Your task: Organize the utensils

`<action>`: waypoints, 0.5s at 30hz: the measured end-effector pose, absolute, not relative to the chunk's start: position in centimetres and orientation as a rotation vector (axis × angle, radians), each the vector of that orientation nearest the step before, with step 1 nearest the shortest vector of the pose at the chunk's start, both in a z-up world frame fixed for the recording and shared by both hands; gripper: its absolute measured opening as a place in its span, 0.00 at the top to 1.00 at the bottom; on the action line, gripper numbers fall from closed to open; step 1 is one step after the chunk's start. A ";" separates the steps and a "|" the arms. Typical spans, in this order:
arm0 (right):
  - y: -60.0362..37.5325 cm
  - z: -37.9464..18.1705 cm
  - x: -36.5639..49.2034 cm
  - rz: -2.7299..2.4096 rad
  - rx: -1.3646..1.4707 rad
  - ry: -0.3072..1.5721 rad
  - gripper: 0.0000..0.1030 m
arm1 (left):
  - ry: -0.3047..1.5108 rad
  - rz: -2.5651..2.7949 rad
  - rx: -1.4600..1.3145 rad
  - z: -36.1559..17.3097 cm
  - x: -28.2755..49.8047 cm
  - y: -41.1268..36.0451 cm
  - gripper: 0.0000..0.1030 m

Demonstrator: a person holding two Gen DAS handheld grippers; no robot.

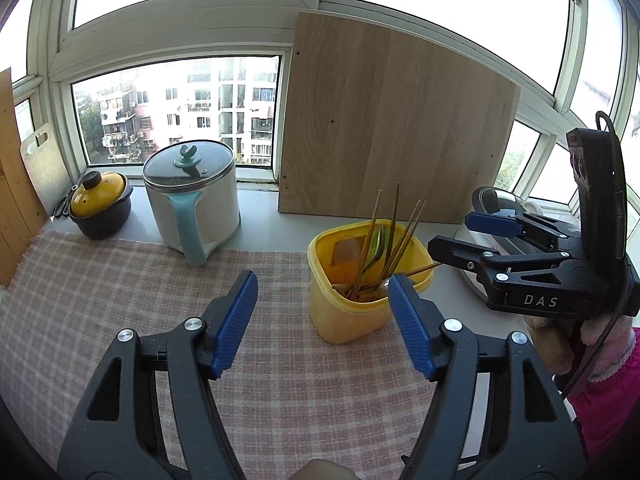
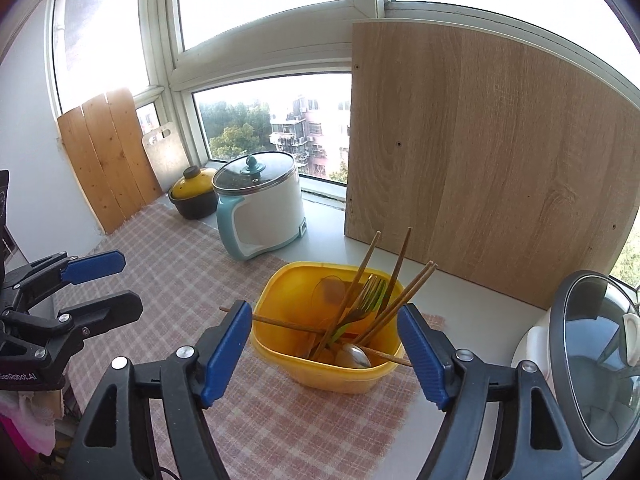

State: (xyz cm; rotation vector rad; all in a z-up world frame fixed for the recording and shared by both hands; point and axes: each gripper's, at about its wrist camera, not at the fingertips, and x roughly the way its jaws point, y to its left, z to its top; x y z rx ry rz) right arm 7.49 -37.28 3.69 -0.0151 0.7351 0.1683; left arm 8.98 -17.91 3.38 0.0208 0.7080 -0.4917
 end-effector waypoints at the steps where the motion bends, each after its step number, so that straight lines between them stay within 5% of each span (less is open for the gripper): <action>1: -37.4 3.8 7.1 0.162 -0.013 0.732 0.20 | 0.704 -0.485 0.035 3.3 8.5 -17.9 0.25; 8: -37.4 4.0 5.2 0.116 -0.008 0.698 0.04 | 0.708 -0.455 0.101 2.8 6.3 -17.7 0.13; 15: -37.0 3.8 3.9 0.068 -0.026 0.678 0.00 | 0.675 -0.418 0.139 3.2 5.1 -17.4 0.04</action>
